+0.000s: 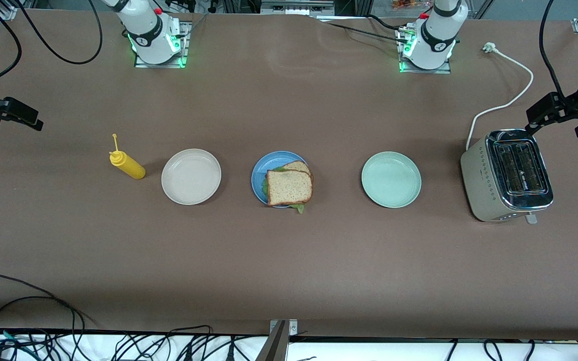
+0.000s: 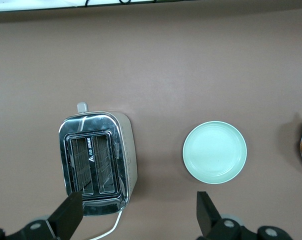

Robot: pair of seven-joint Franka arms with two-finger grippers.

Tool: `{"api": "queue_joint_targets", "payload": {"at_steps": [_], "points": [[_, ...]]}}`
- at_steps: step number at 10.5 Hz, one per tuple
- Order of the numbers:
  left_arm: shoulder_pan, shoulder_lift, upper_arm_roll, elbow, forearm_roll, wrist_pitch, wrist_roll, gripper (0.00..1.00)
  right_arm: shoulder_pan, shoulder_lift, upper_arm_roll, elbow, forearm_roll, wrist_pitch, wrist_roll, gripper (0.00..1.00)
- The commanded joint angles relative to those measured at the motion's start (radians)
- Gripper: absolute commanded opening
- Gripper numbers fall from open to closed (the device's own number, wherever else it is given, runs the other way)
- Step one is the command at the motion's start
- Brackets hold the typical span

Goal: Make sandwich in blue plate with both arms

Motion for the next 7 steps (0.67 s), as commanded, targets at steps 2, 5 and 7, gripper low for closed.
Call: {"api": "queue_joint_targets", "payload": {"at_steps": [2, 5, 7], "points": [[0.007, 0.004, -0.009, 0.011, 0.015, -0.002, 0.003, 1.00, 0.000, 0.006, -0.002, 0.047, 0.014, -0.027, 0.009, 1.00], [0.007, 0.005, -0.008, 0.011, 0.016, -0.002, 0.000, 1.00, 0.000, 0.006, -0.002, 0.047, 0.014, -0.025, 0.009, 1.00], [-0.001, 0.005, -0.012, 0.011, 0.016, -0.002, -0.001, 1.00, 0.002, 0.006, -0.001, 0.047, 0.014, -0.025, 0.009, 1.00]]}}
